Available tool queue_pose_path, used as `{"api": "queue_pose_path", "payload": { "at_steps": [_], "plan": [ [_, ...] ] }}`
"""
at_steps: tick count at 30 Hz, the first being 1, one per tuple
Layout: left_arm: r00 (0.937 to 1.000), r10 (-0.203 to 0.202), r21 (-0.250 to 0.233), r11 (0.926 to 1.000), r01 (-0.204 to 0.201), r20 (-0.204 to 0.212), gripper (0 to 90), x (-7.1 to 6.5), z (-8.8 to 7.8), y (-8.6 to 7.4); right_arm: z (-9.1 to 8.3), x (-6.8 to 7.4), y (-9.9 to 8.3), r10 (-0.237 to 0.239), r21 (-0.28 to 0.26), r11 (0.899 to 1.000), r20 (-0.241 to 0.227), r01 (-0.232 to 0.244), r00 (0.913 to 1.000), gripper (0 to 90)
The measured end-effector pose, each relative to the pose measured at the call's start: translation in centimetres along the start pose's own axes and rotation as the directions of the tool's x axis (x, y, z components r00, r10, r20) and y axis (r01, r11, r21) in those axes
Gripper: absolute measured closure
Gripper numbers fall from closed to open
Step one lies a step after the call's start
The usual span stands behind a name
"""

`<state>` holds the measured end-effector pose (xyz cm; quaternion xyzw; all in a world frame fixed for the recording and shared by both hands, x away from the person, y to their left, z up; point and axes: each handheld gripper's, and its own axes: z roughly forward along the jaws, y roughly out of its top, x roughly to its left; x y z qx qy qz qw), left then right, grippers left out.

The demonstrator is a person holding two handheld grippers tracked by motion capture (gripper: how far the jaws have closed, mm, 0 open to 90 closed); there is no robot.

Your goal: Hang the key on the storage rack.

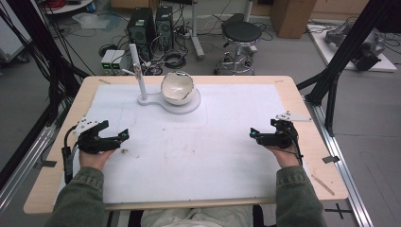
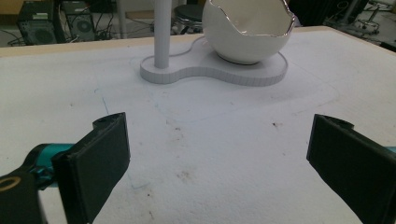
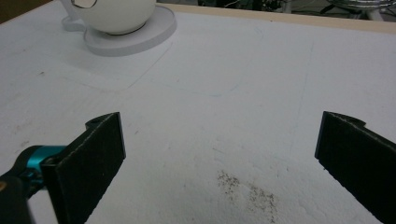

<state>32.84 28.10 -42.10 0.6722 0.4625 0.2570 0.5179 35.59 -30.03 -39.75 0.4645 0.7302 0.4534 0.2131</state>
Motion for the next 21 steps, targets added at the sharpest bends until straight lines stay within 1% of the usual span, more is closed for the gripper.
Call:
{"api": "queue_pose_path", "payload": {
  "at_steps": [3,4,7,8,11,13,15,16,18,20,21],
  "plan": [
    [1.0,-0.002,0.0,1.0,0.002,-0.001,6.4,0.0,0.0,0.0,-0.2,-0.1,-0.6,0.002,-0.025,1.0,0.014,-0.002,0.9999,0.6],
    [1.0,-0.002,0.0,1.0,0.002,-0.001,6.4,0.0,0.0,0.0,-0.4,-0.1,-0.8,0.008,-0.047,0.999,0.024,-0.007,0.9997,0.6],
    [1.0,-0.002,0.0,1.0,0.002,-0.001,6.4,0.0,0.0,0.0,-0.7,-0.1,-1.3,0.012,-0.073,0.997,0.026,-0.01,0.9996,0.6],
    [1.0,-0.002,-0.001,1.0,0.002,0.0,6.4,0.0,0.0,0.0,-0.7,-0.2,-1.5,0.016,-0.076,0.997,0.025,-0.014,0.9996,0.6],
    [1.0,-0.006,-0.004,1.0,0.006,0.0,6.5,0.1,0.0,0.0,-0.7,-0.4,-2.1,0.032,-0.059,0.998,0.019,-0.031,0.9993,0.6],
    [1.0,-0.008,-0.006,1.0,0.008,0.0,6.4,0.1,0.0,0.0,-0.8,-0.4,-2.4,0.043,-0.057,0.998,0.017,-0.042,0.9989,0.6],
    [0.9999,-0.01,-0.008,0.9999,0.01,0.0,6.4,0.2,0.0,0.0,-1.0,-0.3,-2.5,0.041,-0.057,0.998,0.028,-0.039,0.9988,0.6],
    [0.9999,-0.016,-0.011,0.9998,0.016,0.002,6.4,0.2,0.0,0.0,-1.1,-0.3,-2.6,0.038,-0.069,0.997,0.034,-0.035,0.9987,0.6],
    [0.9999,-0.014,-0.01,0.9998,0.015,0.005,6.4,0.2,0.0,0.0,-1.4,-0.1,-2.7,0.038,-0.082,0.996,0.043,-0.034,0.9984,0.6],
    [0.9998,-0.019,-0.013,0.9997,0.019,0.006,6.5,0.3,0.0,0.0,-1.4,0.1,-2.8,0.03,-0.087,0.996,0.06,-0.025,0.9977,0.6],
    [0.9998,-0.021,-0.015,0.9997,0.021,0.008,6.4,0.3,0.1,0.0,-1.4,0.1,-2.8,0.017,-0.093,0.996,0.067,-0.011,0.9976,0.6]
  ]
}}
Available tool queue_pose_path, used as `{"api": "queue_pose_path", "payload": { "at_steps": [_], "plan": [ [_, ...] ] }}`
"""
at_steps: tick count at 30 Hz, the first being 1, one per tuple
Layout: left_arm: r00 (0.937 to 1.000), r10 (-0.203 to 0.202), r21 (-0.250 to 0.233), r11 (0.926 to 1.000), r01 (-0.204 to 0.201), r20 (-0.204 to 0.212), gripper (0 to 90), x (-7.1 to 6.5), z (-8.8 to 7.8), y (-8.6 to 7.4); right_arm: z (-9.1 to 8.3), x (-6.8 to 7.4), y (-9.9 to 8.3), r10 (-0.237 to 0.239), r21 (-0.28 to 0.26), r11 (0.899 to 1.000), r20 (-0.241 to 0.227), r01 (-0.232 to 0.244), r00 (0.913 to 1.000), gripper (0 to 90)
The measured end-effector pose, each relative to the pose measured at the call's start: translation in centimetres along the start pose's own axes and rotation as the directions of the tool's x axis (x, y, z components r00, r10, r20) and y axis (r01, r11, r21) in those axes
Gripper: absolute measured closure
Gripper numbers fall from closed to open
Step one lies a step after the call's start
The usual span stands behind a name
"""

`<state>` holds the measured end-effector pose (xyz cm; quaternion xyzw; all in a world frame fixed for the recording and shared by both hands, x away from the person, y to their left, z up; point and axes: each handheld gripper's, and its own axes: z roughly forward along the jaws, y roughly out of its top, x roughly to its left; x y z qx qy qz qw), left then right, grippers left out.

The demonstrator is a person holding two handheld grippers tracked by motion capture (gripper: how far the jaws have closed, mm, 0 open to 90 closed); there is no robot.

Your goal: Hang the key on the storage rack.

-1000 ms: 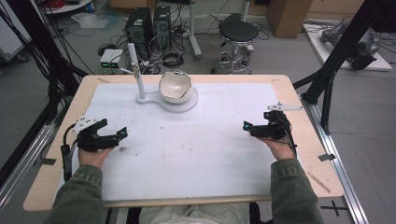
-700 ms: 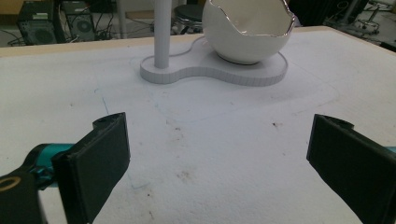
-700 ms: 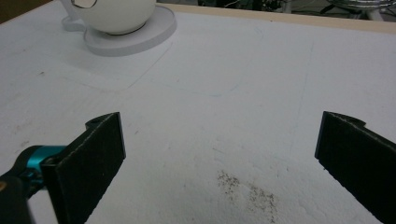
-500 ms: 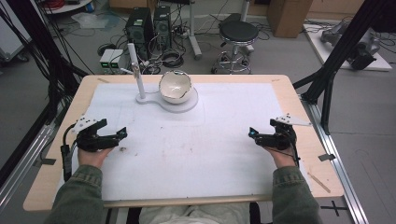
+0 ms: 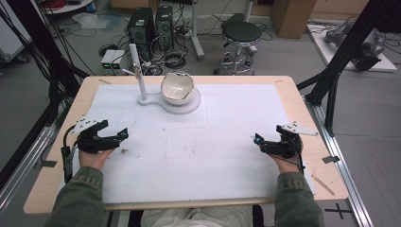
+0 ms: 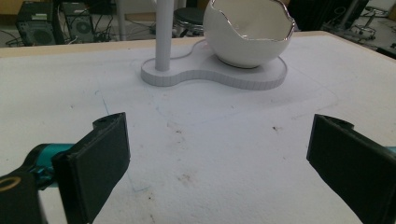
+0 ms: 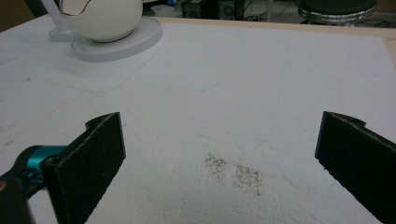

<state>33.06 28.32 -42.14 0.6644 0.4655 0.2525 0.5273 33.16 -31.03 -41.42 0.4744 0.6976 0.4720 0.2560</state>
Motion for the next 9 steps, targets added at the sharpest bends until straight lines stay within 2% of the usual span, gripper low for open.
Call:
{"api": "queue_pose_path", "payload": {
  "at_steps": [9],
  "plan": [
    [0.9999,-0.01,0.003,0.9999,0.01,0.005,6.4,0.25,0.22,-0.01,0.18,0.04,0.0,-0.026,0.006,1.0,0.035,0.026,0.999,0.6]
  ]
}}
